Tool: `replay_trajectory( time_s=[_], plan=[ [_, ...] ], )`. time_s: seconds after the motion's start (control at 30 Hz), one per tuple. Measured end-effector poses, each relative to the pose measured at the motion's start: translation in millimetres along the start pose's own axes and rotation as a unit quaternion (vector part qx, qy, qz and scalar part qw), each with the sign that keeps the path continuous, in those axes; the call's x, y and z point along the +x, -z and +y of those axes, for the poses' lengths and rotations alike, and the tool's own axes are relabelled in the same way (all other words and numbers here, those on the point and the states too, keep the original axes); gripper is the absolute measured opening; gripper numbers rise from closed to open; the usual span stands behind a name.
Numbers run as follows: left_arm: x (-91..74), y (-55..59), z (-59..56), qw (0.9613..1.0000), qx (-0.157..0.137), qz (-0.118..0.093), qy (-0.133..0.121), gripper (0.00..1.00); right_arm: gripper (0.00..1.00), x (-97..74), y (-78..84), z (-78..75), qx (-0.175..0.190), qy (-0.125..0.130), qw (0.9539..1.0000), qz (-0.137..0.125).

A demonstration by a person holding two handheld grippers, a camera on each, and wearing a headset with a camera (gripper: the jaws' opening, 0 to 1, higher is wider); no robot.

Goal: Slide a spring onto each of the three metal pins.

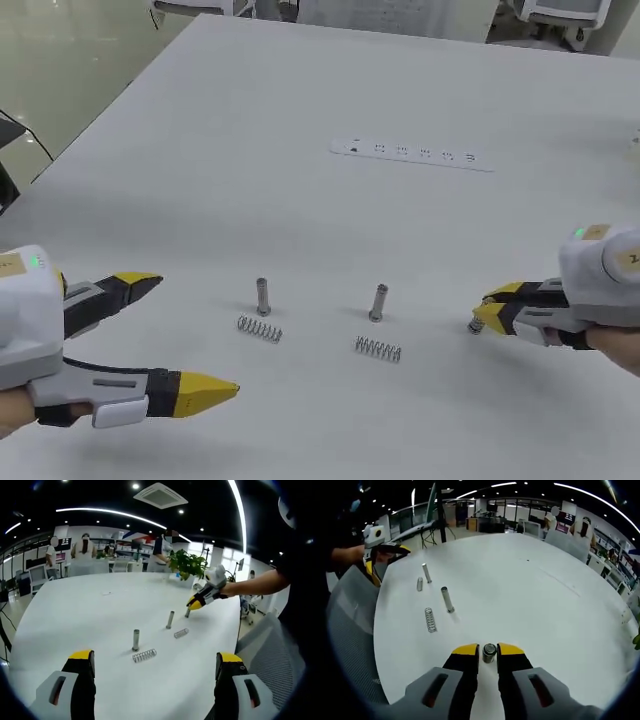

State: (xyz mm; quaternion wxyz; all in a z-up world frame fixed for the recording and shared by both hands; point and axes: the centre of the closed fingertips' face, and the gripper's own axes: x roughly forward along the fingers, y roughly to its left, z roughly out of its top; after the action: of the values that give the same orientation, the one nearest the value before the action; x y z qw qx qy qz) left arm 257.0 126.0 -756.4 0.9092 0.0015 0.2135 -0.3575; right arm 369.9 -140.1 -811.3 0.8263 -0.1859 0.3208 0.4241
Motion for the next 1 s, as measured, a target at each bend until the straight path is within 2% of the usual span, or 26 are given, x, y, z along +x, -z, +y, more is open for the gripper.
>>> replay_trajectory(
  time_s=[0.53, 1.0],
  plan=[
    [0.1, 0.6, -2.5, 1.0000, 0.001, 0.002, 0.002, 0.98, 0.25, -8.8, -5.8, 3.7, 0.006, 0.005, 0.9999, -0.013],
    [0.4, -1.3, -1.3, 1.0000, 0.000, 0.000, 0.002, 0.98, 0.33, -29.6, -0.3, 6.0, 0.006, 0.020, 0.9995, -0.026]
  ],
)
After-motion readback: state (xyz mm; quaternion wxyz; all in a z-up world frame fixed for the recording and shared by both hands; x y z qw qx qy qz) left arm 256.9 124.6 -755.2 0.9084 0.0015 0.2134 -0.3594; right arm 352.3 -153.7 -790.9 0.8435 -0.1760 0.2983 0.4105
